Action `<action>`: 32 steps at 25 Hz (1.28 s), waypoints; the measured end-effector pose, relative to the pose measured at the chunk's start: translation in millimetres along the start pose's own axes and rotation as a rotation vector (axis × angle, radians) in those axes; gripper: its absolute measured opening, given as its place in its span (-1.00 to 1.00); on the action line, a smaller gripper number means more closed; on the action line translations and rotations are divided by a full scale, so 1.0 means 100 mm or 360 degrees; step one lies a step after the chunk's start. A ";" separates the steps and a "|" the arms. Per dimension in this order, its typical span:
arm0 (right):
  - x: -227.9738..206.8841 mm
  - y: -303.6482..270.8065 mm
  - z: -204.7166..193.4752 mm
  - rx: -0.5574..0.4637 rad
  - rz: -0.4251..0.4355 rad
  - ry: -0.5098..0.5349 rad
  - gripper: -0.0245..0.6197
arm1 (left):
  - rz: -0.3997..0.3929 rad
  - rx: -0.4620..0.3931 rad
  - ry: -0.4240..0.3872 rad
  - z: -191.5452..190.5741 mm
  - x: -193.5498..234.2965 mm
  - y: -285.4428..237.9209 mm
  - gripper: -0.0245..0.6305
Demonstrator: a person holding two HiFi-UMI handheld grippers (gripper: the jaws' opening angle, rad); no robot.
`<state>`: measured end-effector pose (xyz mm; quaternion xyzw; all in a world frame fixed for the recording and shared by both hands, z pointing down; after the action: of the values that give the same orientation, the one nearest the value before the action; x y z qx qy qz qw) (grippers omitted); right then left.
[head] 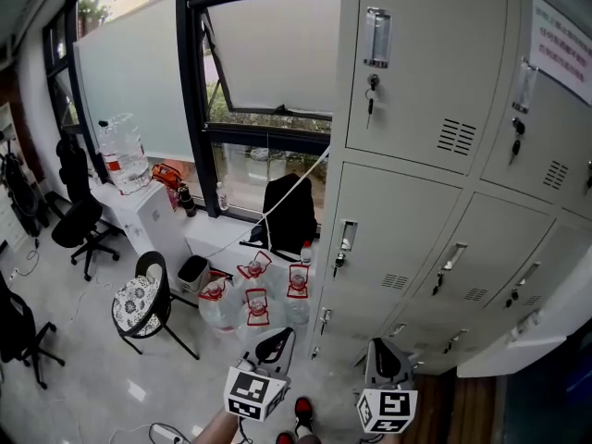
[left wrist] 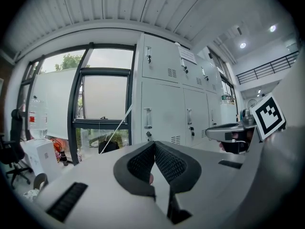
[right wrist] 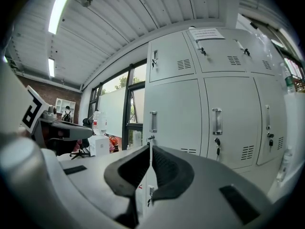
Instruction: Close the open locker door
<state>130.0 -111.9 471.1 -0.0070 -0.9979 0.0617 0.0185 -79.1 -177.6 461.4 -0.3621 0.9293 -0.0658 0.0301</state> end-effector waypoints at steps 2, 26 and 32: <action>0.00 0.07 -0.03 0.0006 -0.0008 -0.0009 -0.84 | -0.0002 0.0004 -0.0001 -0.02 -0.03 0.06 -0.86; 0.12 0.25 0.01 -0.0023 0.0006 0.0000 -0.85 | -0.0002 -0.0015 -0.0020 0.00 -0.10 0.27 -0.86; 0.15 0.24 0.00 -0.0019 0.0008 -0.0005 -0.85 | -0.0003 -0.0019 -0.0022 0.01 -0.09 0.28 -0.86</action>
<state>115.4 -87.5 468.7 -0.0095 -0.9983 0.0559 0.0167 -91.3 -151.6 456.8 -0.3635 0.9292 -0.0580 0.0342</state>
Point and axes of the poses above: the fingertips, and each gripper's own axes: y backward along the fingers, x to its left, z out of its top, the point moved 6 cm from there along y, backward along the fingers
